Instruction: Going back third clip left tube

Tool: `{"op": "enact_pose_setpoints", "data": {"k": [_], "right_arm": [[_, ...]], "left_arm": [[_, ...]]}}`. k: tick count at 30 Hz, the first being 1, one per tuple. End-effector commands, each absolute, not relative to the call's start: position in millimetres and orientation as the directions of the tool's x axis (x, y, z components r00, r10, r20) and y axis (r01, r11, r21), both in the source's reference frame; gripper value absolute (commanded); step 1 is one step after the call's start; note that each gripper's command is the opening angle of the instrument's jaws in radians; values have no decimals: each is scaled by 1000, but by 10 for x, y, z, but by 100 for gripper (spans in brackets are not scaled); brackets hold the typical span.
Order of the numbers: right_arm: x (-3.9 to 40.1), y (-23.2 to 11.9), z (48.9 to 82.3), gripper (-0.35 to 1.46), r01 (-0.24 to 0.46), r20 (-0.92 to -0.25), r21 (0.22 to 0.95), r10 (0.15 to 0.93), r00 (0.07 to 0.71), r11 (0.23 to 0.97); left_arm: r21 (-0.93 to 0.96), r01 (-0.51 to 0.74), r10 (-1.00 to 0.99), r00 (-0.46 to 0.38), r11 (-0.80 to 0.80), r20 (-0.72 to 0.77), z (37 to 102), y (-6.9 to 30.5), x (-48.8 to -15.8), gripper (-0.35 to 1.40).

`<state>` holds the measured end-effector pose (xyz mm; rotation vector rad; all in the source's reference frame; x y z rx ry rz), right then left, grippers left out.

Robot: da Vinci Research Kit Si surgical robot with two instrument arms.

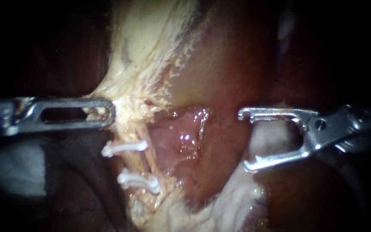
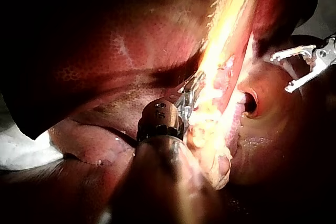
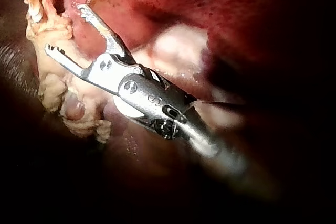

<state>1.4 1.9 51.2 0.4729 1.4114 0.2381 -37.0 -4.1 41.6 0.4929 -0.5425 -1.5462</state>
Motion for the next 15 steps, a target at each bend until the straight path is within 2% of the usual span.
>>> {"op": "enact_pose_setpoints", "data": {"k": [1, 8, 15], "right_arm": [[14, 18, 511, 60, 118, -887, 453, 434, 156, 884], [17, 18, 512, 60, 117, -890, 448, 429, 153, 886], [22, 18, 512, 60, 107, -869, 486, 467, 162, 868]], "left_arm": [[611, 791, -999, -46, -24, 19, 419, -42, -371, -35], [619, 785, -999, -43, -19, 24, 449, -49, -386, -35], [632, 775, -999, -36, -17, 17, 477, -60, -418, -35]]}}
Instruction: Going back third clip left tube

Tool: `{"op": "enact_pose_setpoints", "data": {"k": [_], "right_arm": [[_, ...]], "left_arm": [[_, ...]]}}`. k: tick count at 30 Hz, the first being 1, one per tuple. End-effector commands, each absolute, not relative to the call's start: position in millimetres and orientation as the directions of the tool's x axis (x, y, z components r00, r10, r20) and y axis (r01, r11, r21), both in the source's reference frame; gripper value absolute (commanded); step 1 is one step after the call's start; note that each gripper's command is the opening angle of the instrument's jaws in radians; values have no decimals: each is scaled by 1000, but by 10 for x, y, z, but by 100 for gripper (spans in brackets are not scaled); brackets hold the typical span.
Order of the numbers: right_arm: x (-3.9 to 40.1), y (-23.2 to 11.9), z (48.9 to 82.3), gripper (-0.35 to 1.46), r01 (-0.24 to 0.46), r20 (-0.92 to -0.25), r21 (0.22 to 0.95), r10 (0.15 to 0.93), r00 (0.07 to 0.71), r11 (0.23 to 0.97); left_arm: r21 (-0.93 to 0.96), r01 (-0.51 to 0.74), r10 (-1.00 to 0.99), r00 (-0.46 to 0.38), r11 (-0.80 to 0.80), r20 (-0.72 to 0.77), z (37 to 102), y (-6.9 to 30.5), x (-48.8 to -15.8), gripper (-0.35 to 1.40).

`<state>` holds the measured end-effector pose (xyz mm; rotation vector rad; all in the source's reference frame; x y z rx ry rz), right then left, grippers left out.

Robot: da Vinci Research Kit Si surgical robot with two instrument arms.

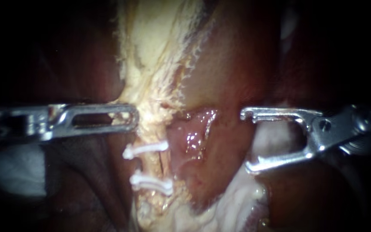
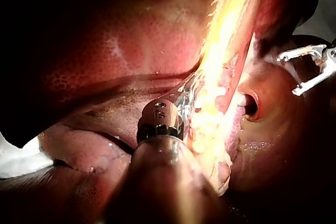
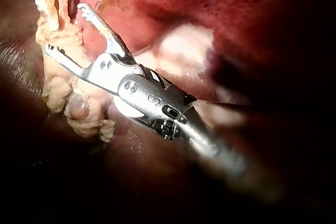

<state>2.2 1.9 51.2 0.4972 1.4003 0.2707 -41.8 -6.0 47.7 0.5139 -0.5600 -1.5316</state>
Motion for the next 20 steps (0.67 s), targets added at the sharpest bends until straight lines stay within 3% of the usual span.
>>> {"op": "enact_pose_setpoints", "data": {"k": [1, 20], "right_arm": [[23, 18, 511, 60, 107, -869, 486, 467, 162, 868], [26, 18, 509, 60, 103, -860, 502, 483, 164, 859]], "left_arm": [[632, 774, -999, -36, -18, 16, 479, -60, -422, -35], [638, 770, -1000, -28, -13, 14, 486, -59, -436, -35]]}}
